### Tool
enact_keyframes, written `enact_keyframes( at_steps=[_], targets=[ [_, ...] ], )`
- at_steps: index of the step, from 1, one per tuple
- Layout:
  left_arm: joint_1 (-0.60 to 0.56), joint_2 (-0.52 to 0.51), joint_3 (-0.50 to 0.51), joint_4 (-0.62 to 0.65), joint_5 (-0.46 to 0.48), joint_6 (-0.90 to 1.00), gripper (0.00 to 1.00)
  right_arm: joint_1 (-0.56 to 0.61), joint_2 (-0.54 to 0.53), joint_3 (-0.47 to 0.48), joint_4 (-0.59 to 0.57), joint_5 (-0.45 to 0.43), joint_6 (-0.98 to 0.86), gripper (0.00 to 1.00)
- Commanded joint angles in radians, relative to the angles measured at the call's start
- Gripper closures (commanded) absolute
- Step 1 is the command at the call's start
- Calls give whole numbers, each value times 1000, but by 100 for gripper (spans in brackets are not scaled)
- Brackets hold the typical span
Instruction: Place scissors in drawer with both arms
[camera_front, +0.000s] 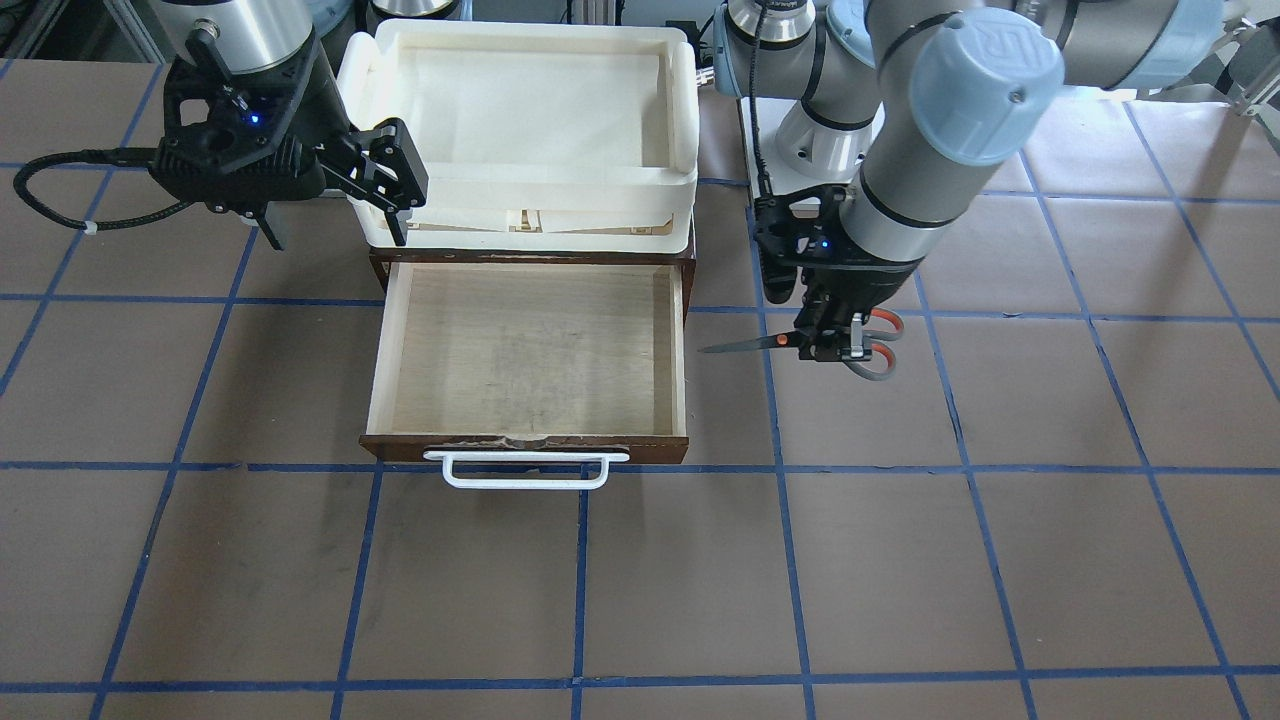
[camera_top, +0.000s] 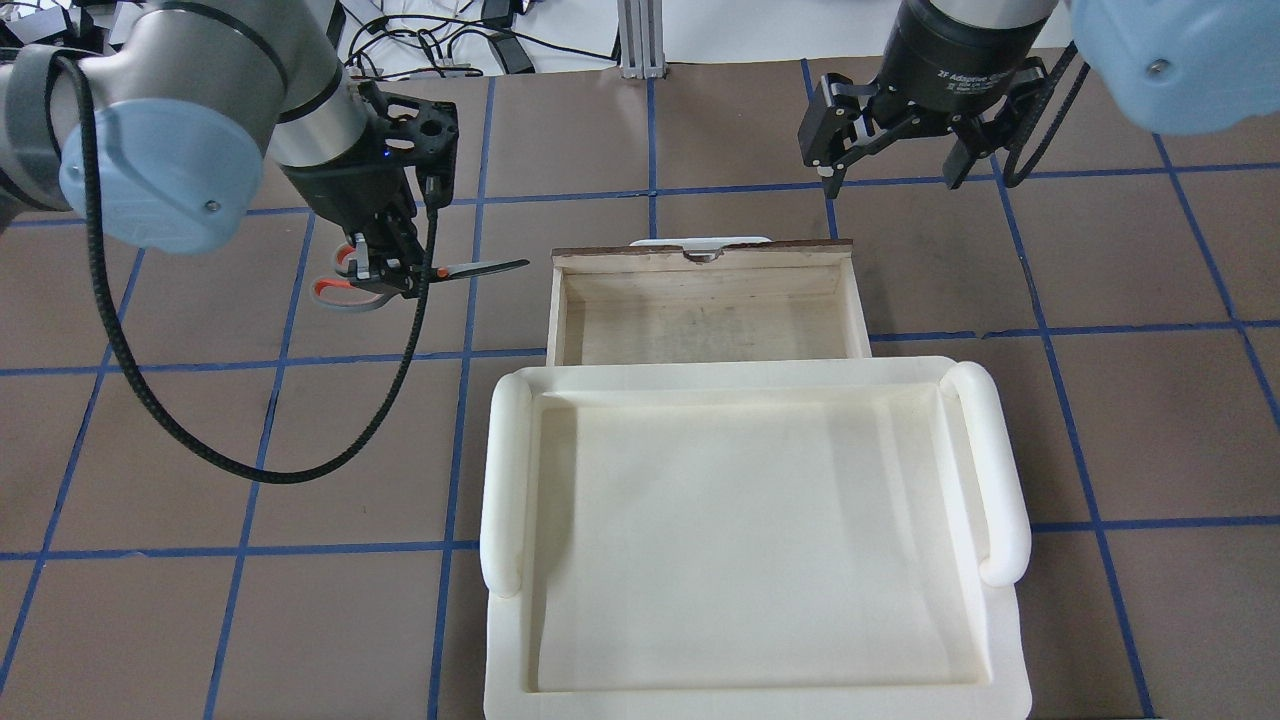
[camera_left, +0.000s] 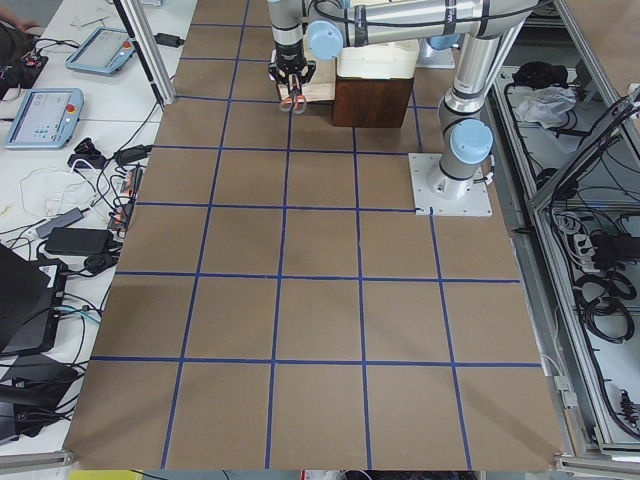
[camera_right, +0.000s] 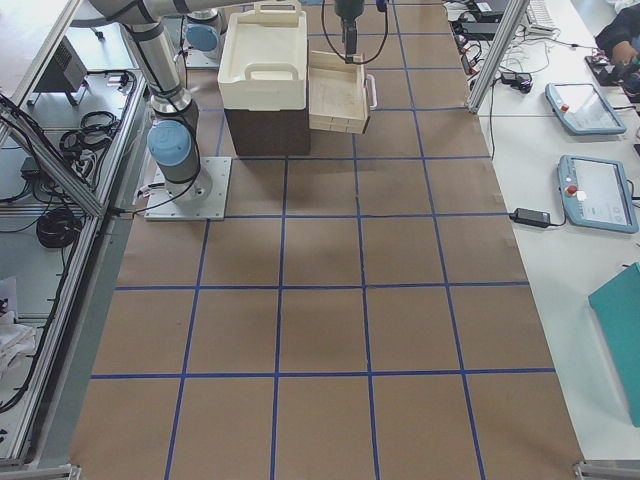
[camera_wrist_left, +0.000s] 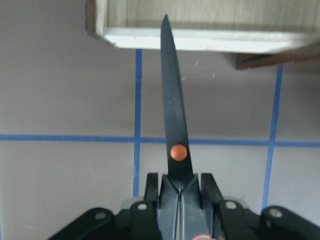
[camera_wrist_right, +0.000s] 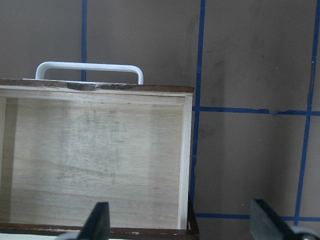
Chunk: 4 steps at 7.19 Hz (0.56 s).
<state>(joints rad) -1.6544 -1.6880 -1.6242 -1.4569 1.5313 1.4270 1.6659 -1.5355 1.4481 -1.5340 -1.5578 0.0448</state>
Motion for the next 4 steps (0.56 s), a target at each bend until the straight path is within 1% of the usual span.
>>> enact_keyframes(
  at_steps=[1, 3, 4],
  targets=[
    [-147, -12, 1, 10, 1, -162, 91, 0, 0, 0, 0, -1, -2, 0],
    [-200, -28, 3, 18, 0, -207, 91, 0, -2, 0, 0, -2, -5, 0],
    [-214, -39, 3, 41, -29, -238, 91, 0, 0, 0, 0, -1, -5, 0]
  ],
)
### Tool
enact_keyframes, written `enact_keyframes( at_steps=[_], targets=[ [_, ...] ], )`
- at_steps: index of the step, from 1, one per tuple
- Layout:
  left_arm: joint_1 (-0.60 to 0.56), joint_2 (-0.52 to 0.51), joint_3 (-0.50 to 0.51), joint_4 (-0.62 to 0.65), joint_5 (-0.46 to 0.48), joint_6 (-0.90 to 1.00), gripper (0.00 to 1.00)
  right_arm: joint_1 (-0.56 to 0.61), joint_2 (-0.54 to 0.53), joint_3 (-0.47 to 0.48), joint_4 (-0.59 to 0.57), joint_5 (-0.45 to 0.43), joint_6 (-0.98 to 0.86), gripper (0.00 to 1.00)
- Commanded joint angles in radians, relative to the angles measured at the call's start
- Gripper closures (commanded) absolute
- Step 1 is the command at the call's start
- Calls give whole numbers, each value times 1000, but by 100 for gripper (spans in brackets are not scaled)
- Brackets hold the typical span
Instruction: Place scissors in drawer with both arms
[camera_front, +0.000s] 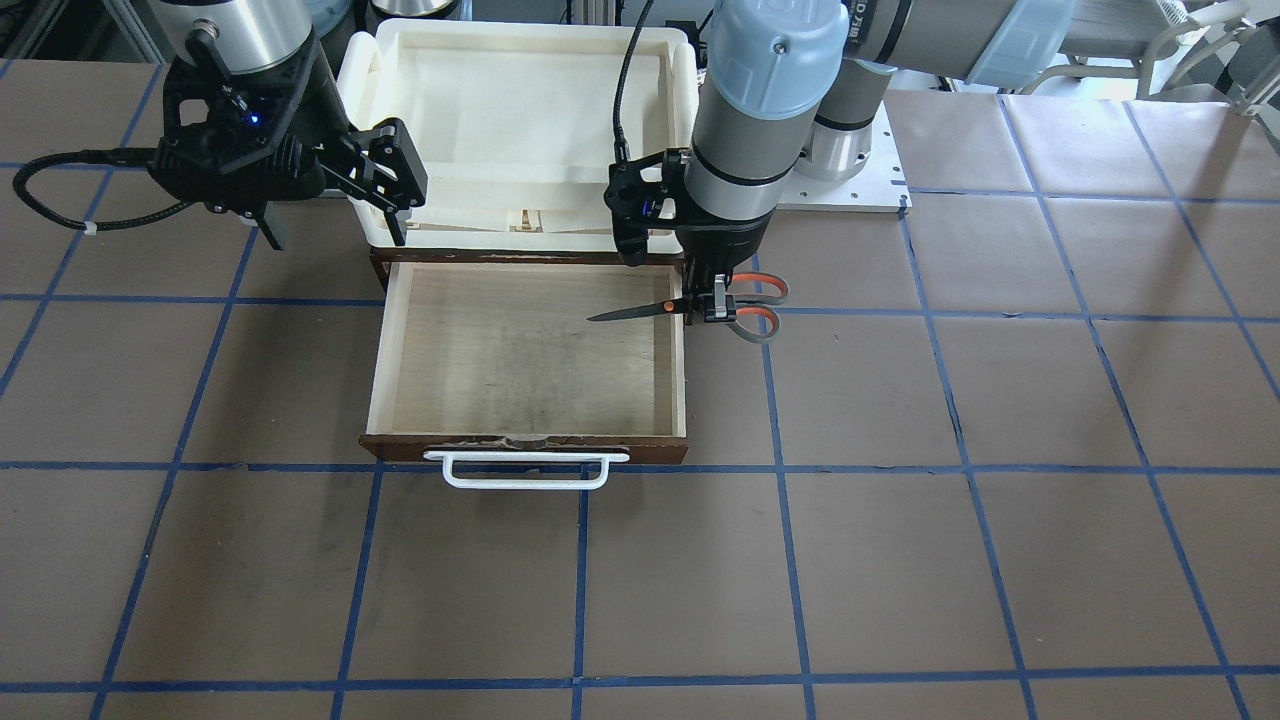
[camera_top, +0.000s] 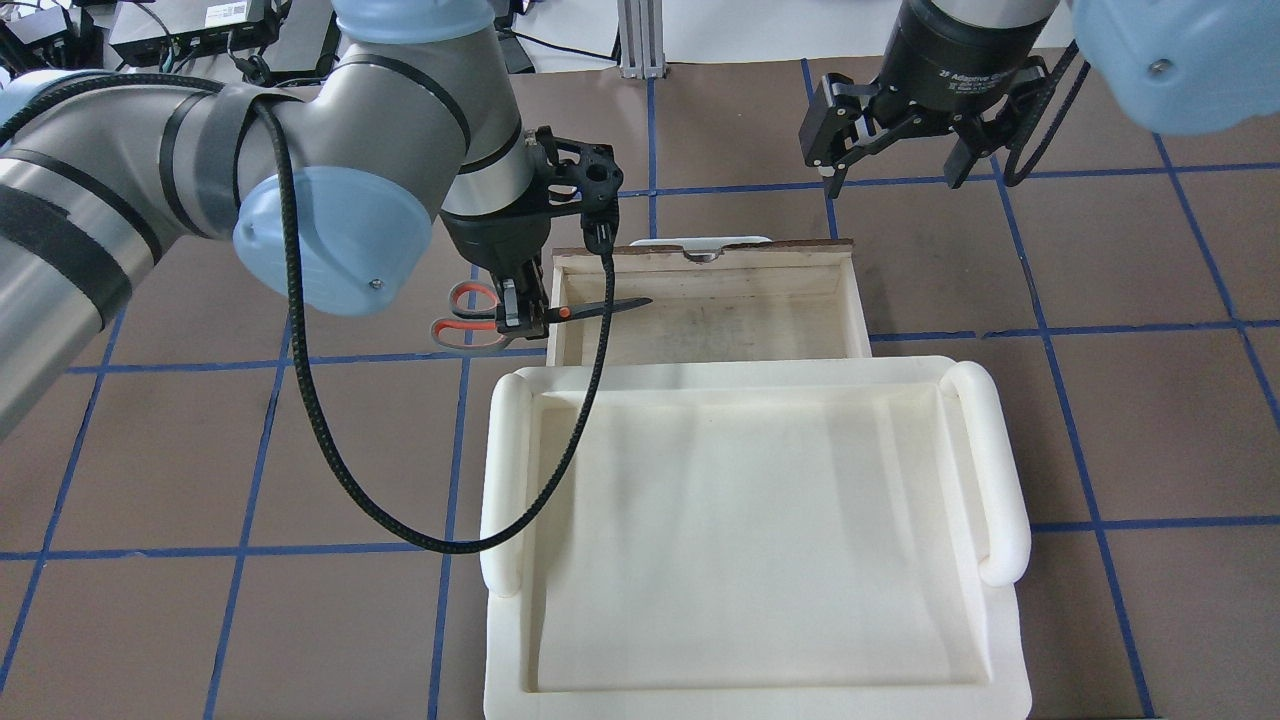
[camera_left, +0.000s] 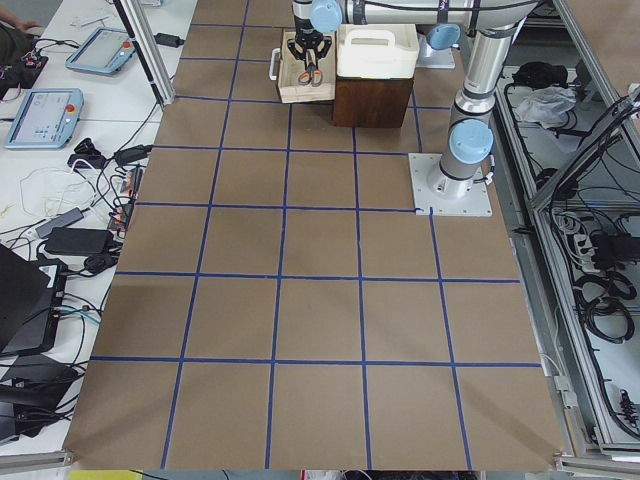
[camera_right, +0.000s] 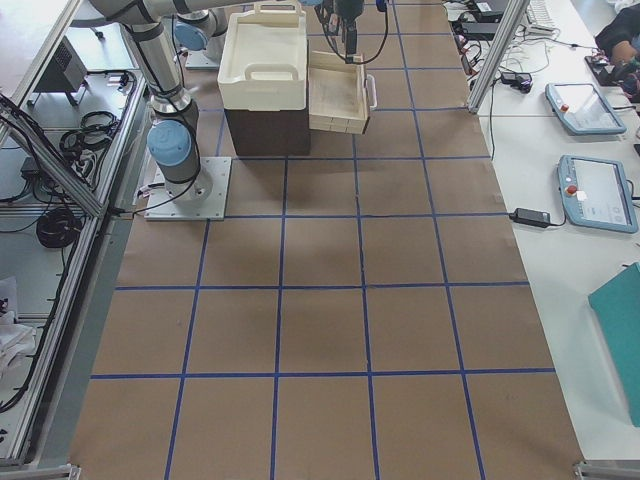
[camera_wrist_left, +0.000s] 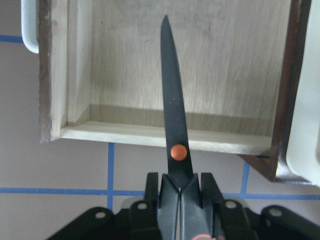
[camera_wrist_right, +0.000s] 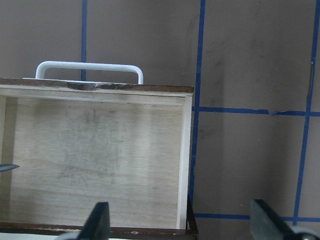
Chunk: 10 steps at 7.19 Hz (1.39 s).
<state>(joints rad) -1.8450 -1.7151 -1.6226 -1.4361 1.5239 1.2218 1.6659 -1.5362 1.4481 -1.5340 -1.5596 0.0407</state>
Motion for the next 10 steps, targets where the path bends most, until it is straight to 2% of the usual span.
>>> enact_keyframes(
  at_steps=[1, 5, 10],
  targets=[
    [-45, -35, 0, 79, -45, -116, 91, 2, 1, 0, 0, 1, -1, 0],
    [-137, -113, 3, 134, -41, -244, 91, 3, -1, 8, 0, 0, -1, 0],
    [-163, -159, -8, 178, -36, -268, 91, 9, -1, 9, 0, -2, -1, 0]
  ],
)
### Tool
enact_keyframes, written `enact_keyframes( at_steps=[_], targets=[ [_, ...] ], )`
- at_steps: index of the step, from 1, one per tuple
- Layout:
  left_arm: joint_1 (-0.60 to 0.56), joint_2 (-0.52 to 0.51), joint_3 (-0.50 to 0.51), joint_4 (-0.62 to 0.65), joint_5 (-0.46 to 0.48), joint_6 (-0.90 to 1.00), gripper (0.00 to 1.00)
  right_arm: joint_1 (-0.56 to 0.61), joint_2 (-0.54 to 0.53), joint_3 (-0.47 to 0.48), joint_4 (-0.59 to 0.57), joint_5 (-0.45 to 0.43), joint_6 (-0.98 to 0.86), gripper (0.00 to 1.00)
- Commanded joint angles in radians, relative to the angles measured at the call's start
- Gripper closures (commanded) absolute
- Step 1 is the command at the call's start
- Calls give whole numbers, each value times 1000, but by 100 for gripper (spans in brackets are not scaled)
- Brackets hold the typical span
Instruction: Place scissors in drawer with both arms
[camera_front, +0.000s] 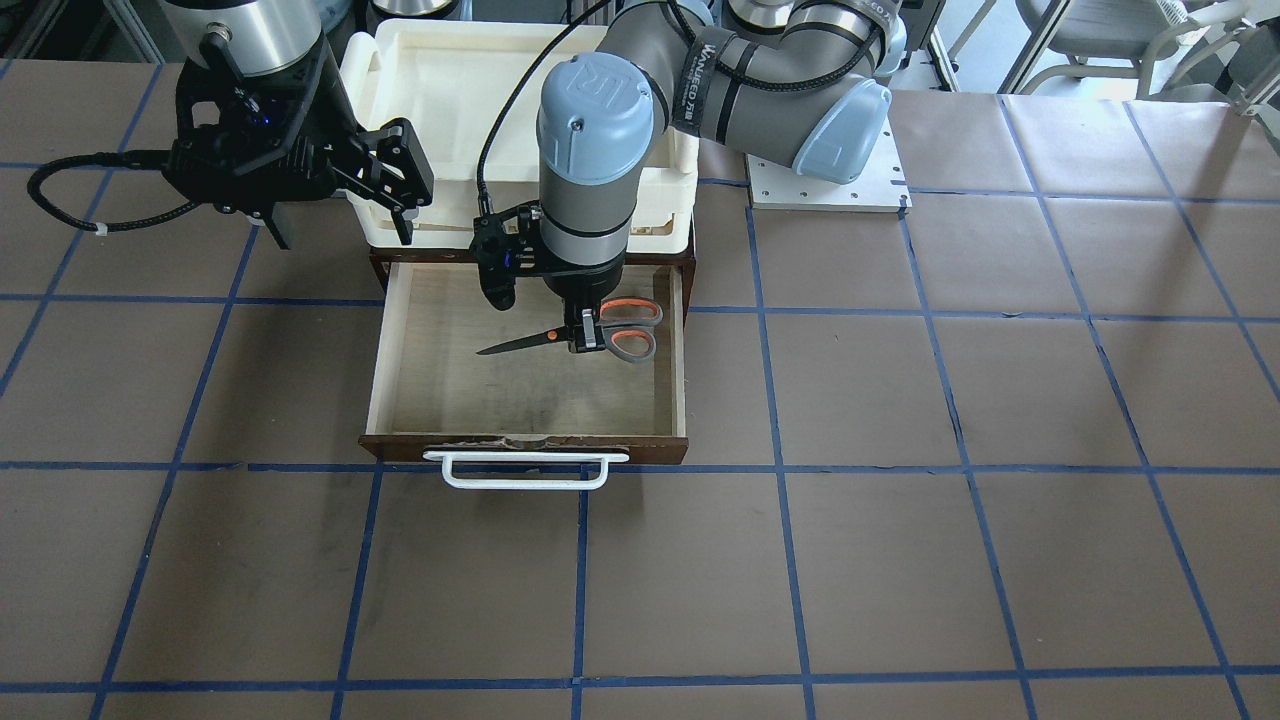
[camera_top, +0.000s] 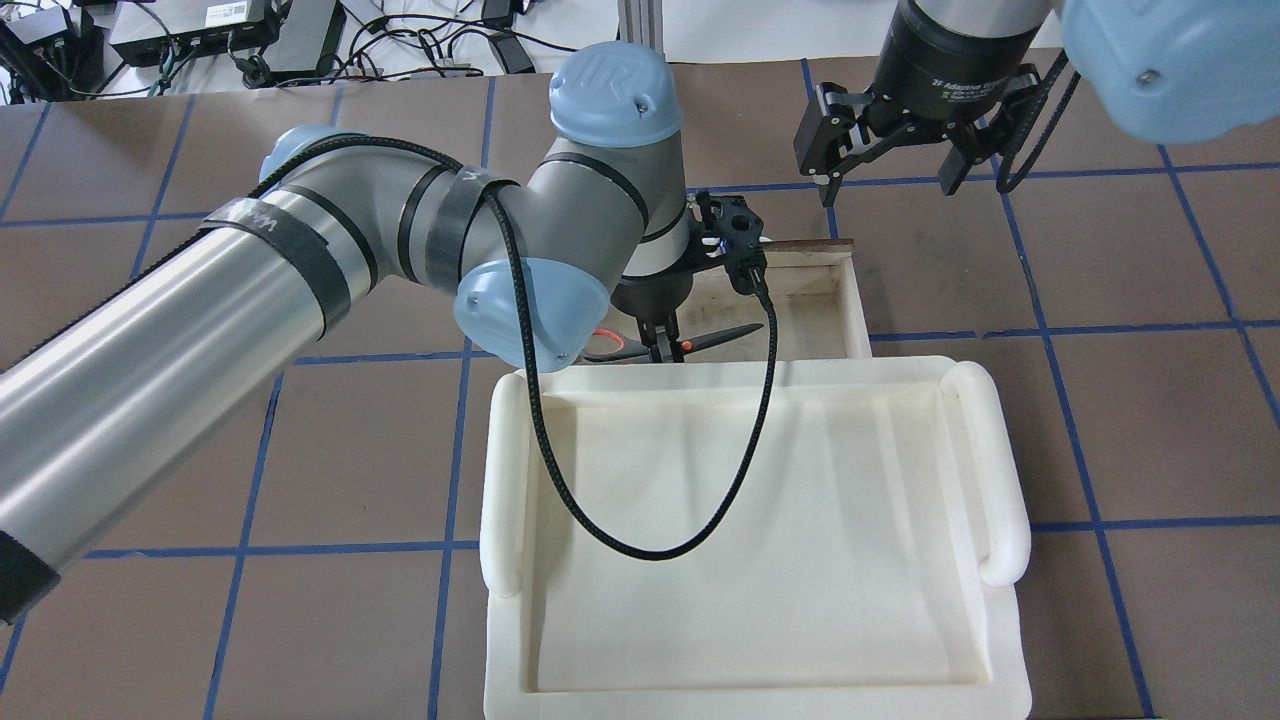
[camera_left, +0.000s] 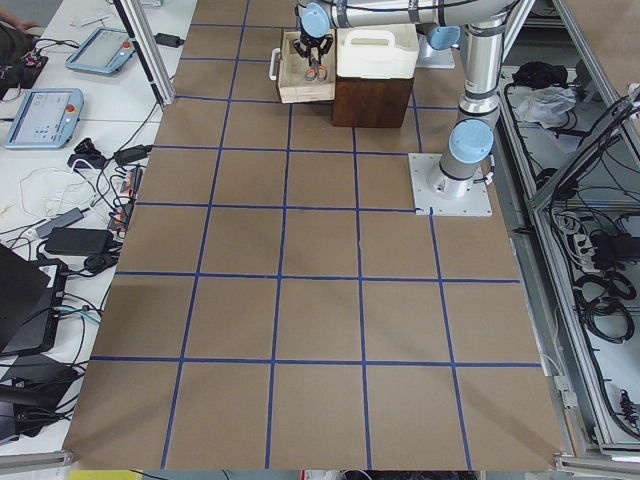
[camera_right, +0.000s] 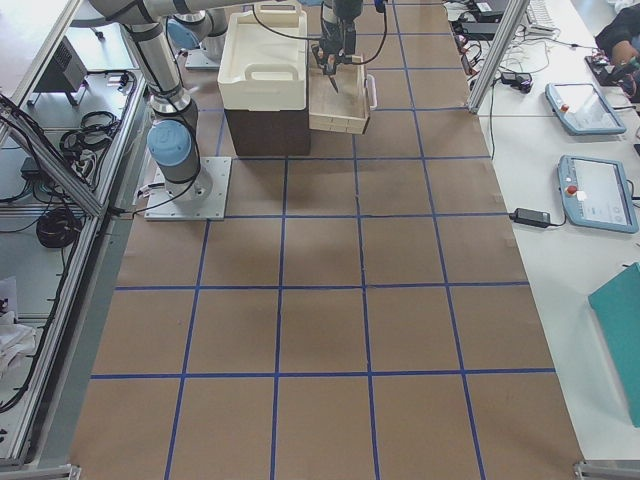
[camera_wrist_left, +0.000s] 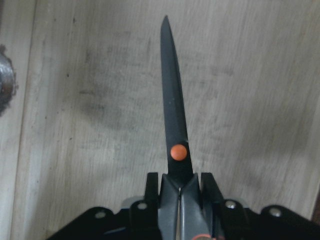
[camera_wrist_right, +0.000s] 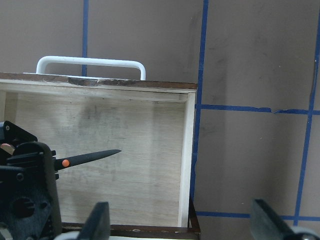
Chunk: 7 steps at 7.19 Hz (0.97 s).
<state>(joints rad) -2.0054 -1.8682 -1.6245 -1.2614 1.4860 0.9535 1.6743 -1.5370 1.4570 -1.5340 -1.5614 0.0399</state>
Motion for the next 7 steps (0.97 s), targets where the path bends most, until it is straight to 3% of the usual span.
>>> enact_keyframes(
  at_steps=[1, 5, 6, 7],
  targets=[
    [-3, -11, -9, 2, 2, 4, 91, 1, 0, 0, 0, 0, 0, 0],
    [-3, -35, -9, 20, 5, 10, 91, 1, 0, 0, 0, 1, 0, 0],
    [-3, -42, -9, 22, 5, 10, 72, 1, 0, 0, 0, 1, 0, 0],
    [-3, -42, -9, 42, 5, 11, 73, 1, 0, 0, 0, 1, 0, 0]
  ],
)
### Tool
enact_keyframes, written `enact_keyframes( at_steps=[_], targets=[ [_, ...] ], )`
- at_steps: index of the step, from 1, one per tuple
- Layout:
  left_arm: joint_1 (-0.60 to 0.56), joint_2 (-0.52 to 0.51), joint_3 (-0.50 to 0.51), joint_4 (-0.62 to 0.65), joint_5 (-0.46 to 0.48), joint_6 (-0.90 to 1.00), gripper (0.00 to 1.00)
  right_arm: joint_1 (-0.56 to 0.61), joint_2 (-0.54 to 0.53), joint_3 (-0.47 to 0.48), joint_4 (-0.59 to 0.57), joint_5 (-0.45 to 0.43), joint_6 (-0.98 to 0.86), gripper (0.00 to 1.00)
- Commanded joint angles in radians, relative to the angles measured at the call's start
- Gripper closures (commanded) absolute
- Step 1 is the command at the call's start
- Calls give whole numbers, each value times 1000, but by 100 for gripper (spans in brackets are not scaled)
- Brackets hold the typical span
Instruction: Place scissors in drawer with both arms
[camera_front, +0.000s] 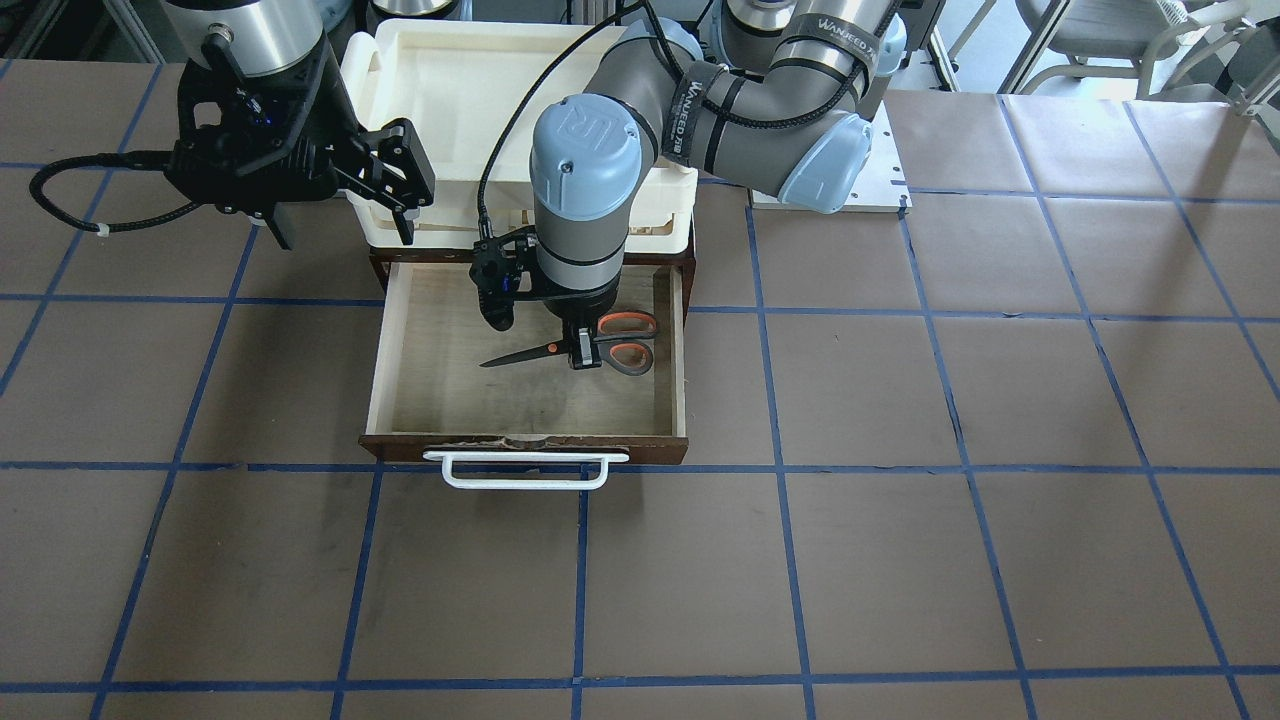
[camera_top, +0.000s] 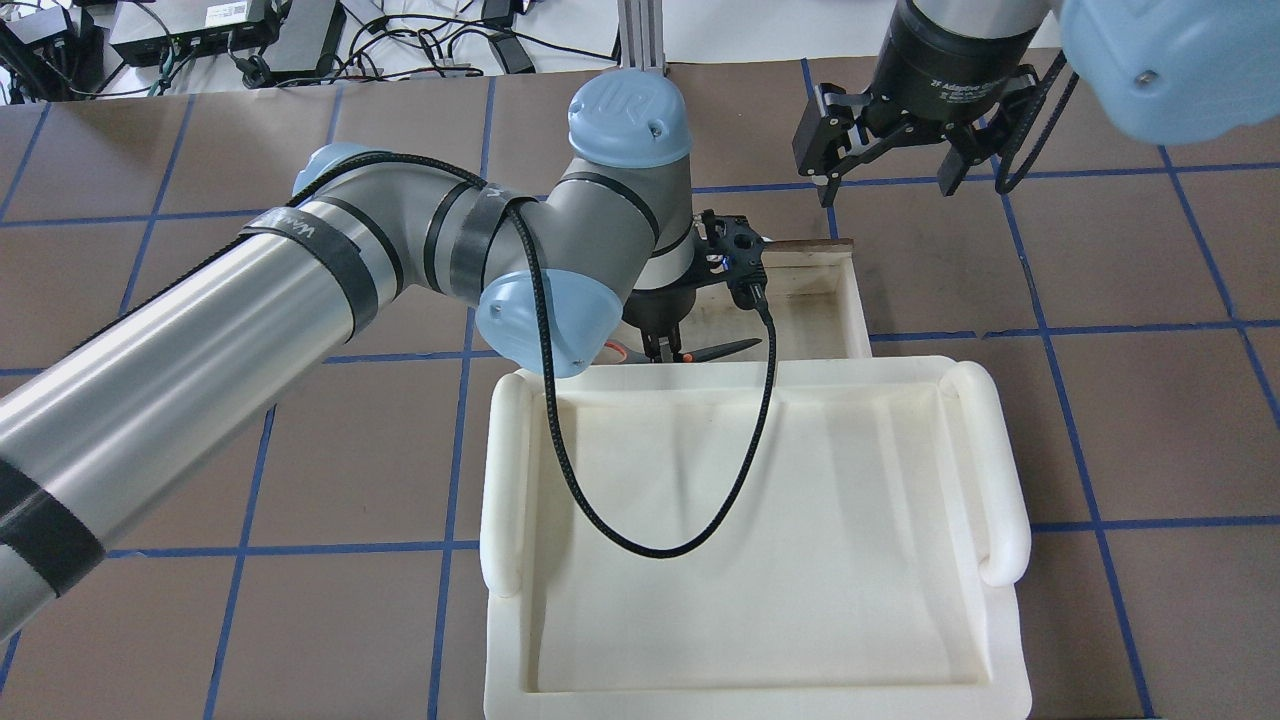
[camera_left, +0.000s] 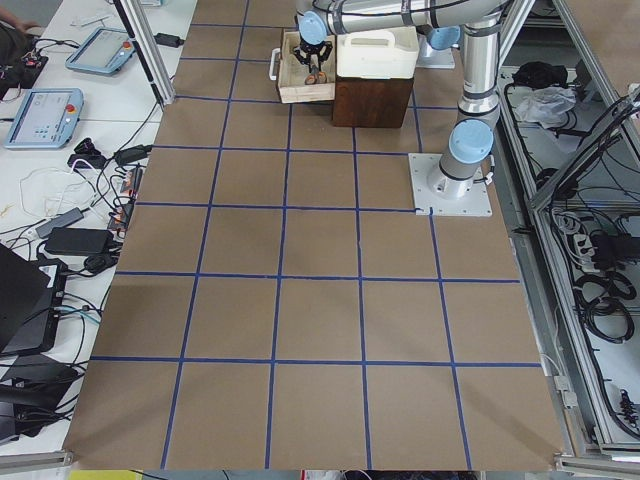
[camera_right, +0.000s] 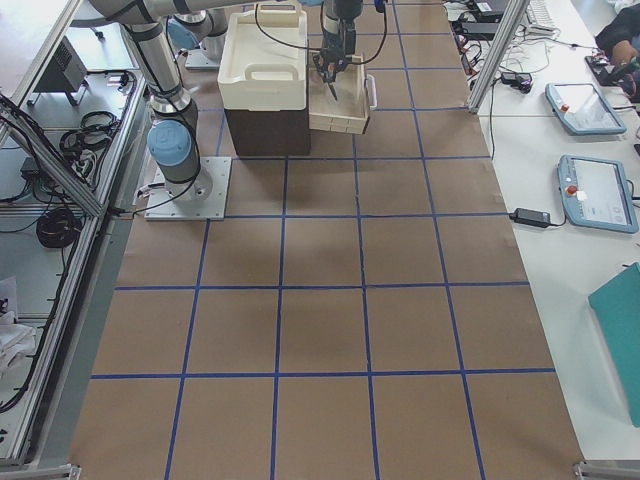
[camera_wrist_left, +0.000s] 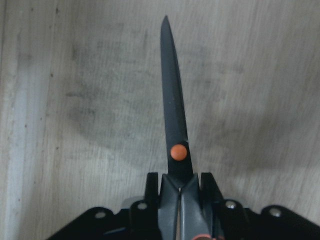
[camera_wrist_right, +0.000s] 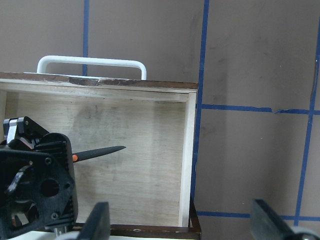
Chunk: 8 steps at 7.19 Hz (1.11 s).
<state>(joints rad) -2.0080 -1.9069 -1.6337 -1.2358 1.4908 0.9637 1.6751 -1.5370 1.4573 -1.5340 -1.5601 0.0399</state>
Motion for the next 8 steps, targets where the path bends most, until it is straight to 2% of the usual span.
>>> enact_keyframes(
  at_steps=[1, 3, 4, 5, 6, 7, 8],
  targets=[
    [0, -4, 0, 21, 2, 1, 76, 0, 0, 0, 0, 0, 0, 0],
    [0, -6, 2, 29, 2, -11, 75, 0, 0, 0, 0, 0, 0, 0],
    [0, -6, 0, 27, 3, -19, 63, 0, 0, 0, 0, 0, 0, 0],
    [0, -6, -2, 27, 2, -31, 43, 0, 0, 0, 0, 0, 0, 0],
    [0, -6, -2, 25, -3, -31, 11, 0, 0, 0, 0, 0, 0, 0],
    [0, -6, -2, 25, -1, -33, 3, 0, 2, 0, 0, 2, 0, 0],
    [0, -4, -2, 25, -1, -31, 1, 0, 0, 0, -2, 2, 0, 0]
  ],
)
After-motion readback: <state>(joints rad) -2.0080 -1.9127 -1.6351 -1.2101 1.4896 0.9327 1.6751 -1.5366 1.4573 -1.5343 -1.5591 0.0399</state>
